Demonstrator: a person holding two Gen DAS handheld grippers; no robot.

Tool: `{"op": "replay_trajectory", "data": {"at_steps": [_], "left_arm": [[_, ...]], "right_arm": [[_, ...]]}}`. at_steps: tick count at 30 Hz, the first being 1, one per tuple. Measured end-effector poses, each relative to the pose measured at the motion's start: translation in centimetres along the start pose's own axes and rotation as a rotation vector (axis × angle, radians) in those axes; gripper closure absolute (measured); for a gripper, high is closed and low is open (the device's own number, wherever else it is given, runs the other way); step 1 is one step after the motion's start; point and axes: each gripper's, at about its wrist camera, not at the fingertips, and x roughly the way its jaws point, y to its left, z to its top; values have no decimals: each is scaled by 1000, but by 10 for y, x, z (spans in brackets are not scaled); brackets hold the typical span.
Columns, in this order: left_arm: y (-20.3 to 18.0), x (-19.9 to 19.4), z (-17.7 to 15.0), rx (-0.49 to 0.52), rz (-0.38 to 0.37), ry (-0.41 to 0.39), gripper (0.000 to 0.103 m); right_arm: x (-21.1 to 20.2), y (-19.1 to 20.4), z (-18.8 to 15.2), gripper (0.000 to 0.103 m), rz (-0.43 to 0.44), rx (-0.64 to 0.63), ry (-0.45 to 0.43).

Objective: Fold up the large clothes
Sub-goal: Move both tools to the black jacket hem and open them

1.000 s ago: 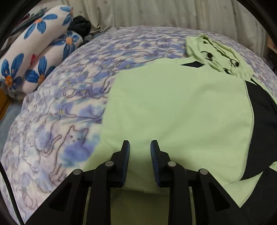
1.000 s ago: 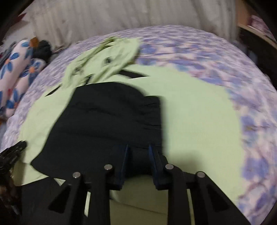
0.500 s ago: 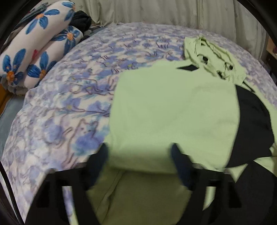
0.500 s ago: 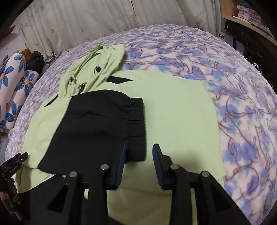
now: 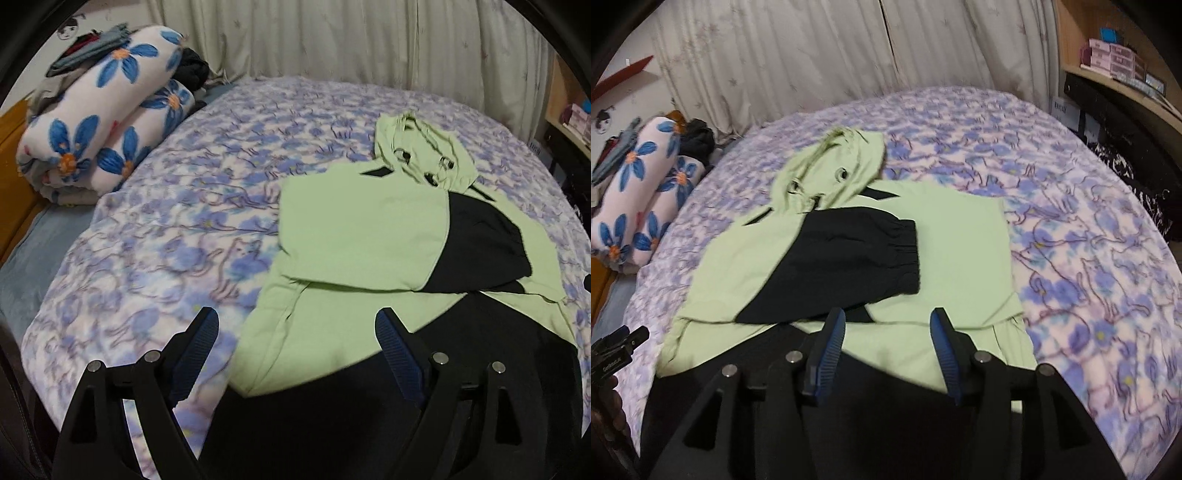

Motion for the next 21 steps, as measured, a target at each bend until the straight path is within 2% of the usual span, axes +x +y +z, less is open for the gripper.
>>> {"op": "replay_trajectory", "data": {"at_steps": [2, 4, 6, 10, 13, 21], "left_arm": [[6, -15, -6, 1, 9, -20, 18], [16, -32, -17, -1, 6, -28, 18], [24, -43, -26, -9, -19, -20, 18], [37, -56, -47, -17, 0, -17, 18], [47, -60, -62, -32, -24, 5, 17], [65, -48, -114, -34, -62, 92, 17]], "right_arm": [[-22, 5, -10, 43, -7, -21, -33], [-40, 8, -21, 41, -19, -43, -59], [-55, 10, -33, 40, -28, -64, -77], [-82, 8, -57, 39, -55, -94, -108], [-95, 4, -75, 39, -87, -109, -121], [-106, -32, -116, 39, -126, -64, -60]]}}
